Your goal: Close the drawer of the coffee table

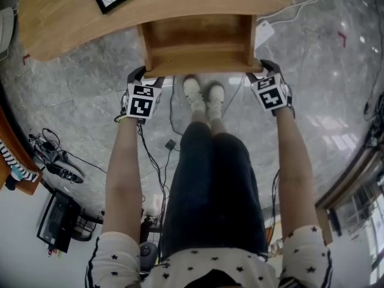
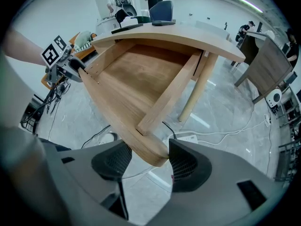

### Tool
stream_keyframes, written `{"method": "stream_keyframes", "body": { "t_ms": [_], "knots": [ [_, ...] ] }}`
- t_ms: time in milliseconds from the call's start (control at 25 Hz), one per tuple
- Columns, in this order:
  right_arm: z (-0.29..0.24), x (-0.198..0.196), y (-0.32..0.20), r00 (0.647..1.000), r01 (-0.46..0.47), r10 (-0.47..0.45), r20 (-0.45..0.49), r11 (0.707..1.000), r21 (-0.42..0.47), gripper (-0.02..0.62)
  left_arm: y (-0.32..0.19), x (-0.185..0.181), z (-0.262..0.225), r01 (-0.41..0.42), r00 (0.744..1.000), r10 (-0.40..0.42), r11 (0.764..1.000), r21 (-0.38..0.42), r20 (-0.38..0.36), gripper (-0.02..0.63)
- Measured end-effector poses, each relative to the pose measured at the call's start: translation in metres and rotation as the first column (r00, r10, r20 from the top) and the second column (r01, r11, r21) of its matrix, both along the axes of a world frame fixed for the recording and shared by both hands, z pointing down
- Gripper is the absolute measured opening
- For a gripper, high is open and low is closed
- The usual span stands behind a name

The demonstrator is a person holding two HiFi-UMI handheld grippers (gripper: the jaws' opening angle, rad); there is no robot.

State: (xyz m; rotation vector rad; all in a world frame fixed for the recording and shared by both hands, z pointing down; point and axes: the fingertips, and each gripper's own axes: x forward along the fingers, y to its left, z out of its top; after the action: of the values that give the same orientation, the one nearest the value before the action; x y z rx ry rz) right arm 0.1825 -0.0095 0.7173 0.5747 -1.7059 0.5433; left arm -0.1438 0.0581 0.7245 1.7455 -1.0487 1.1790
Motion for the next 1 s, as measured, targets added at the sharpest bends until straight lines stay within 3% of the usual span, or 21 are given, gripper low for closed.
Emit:
{"method": "stream_keyframes", "body": {
  "t_ms": [1000],
  "knots": [
    [-0.028,0.002,-0.004,0.999,0.006,-0.009,-0.044,0.998,-0.057,0.249,-0.004,-0.003,-0.029,-0.019,0.998,0.016,0.999,-0.049,-0.053,0.252]
  ]
}}
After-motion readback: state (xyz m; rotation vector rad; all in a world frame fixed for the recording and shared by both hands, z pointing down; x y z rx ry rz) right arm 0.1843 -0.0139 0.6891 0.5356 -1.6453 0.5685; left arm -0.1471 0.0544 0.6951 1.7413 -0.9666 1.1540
